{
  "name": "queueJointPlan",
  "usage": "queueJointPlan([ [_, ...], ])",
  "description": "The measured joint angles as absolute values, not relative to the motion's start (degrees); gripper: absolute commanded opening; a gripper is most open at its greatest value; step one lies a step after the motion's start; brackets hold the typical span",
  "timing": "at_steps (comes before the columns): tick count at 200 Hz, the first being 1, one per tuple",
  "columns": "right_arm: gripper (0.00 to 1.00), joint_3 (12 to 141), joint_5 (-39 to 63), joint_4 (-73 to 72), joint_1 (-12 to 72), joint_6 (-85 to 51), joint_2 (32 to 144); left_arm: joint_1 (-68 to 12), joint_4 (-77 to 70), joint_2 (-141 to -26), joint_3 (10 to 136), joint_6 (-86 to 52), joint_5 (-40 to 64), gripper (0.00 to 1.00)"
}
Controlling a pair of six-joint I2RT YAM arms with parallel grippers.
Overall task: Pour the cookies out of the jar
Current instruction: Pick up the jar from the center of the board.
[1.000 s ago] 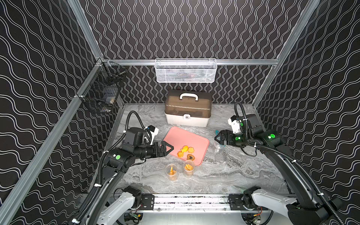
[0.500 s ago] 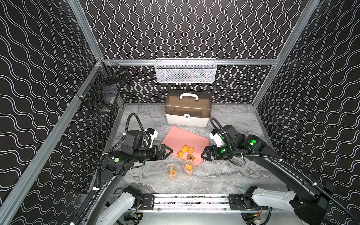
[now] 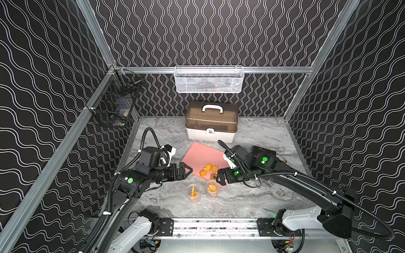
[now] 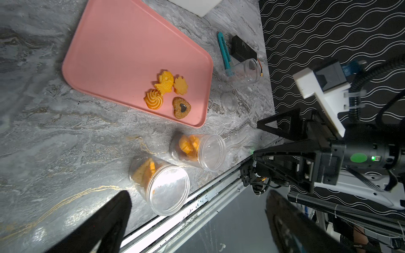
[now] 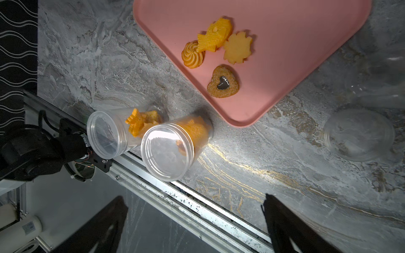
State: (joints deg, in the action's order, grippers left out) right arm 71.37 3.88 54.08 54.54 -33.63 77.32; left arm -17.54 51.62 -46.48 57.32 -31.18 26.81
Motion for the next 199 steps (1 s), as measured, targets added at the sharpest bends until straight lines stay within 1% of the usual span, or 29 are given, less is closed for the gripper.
queueJointPlan([
  [119, 0.97, 75.9, 0.6, 53.7, 62.1, -34.9, 87.6, -17.5, 53.3, -46.3, 57.8, -31.2, 24.8, 0.99],
  [199, 0.93, 78.2, -0.6, 54.4, 64.1, -34.9, 91.9, -17.5, 53.8, -46.0, 57.8, -31.2, 24.5, 0.99],
])
